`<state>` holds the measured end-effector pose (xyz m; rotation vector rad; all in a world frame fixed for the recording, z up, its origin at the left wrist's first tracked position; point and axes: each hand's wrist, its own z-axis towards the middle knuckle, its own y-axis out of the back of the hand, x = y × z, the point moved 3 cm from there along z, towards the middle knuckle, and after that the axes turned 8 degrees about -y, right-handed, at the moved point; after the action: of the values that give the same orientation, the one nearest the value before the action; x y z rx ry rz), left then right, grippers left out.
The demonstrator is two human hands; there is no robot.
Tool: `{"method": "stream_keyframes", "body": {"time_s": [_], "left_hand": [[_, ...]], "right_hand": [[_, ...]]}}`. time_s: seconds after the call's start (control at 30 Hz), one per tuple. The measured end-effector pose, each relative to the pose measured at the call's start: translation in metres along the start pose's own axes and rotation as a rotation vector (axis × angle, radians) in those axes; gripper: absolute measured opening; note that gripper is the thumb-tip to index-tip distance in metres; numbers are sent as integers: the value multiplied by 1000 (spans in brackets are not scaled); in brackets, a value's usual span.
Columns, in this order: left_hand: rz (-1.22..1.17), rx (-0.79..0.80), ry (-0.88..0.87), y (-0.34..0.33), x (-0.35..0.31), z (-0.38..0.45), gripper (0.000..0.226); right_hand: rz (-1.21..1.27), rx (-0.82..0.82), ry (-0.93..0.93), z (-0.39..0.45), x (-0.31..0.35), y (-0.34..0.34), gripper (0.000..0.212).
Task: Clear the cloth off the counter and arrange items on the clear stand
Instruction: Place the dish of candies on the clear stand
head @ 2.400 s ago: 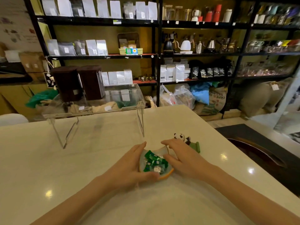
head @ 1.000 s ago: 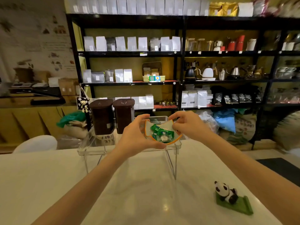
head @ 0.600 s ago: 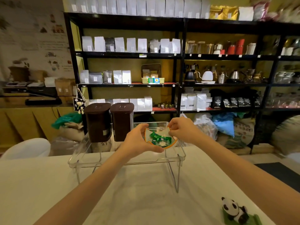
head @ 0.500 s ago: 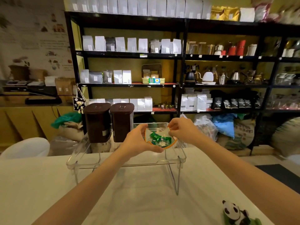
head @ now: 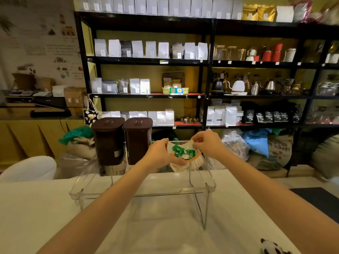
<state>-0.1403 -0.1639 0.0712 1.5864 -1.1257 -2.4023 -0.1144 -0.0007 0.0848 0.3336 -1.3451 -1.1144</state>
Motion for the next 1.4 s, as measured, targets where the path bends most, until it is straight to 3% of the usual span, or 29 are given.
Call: {"method": "stream_keyframes", "body": {"time_s": [0.1, 0.23, 0.47, 0.67, 0.87, 1.13, 1.4], "left_hand": [[2, -5, 22, 1, 0, 5, 93], [-34, -20, -2, 0, 1, 8, 65], [-5, -9, -28, -3, 2, 10, 61], [159, 77, 23, -5, 2, 17, 85], [306, 119, 29, -8, -5, 16, 87], [754, 107, -262, -22, -41, -16, 62], [821, 86, -514, -66, -75, -60, 60]], "right_hand": [[25, -2, -14, 7, -2, -1, 28], [60, -4, -24, 12, -5, -4, 30], [118, 20, -26, 15, -11, -9, 34], [30, 107, -4, 15, -8, -10, 37], [-55, 123, 13, 4, -4, -3, 41], [-258, 120, 101, -54, -12, 37, 36], [-497, 52, 113, -140, -73, 71, 45]]}}
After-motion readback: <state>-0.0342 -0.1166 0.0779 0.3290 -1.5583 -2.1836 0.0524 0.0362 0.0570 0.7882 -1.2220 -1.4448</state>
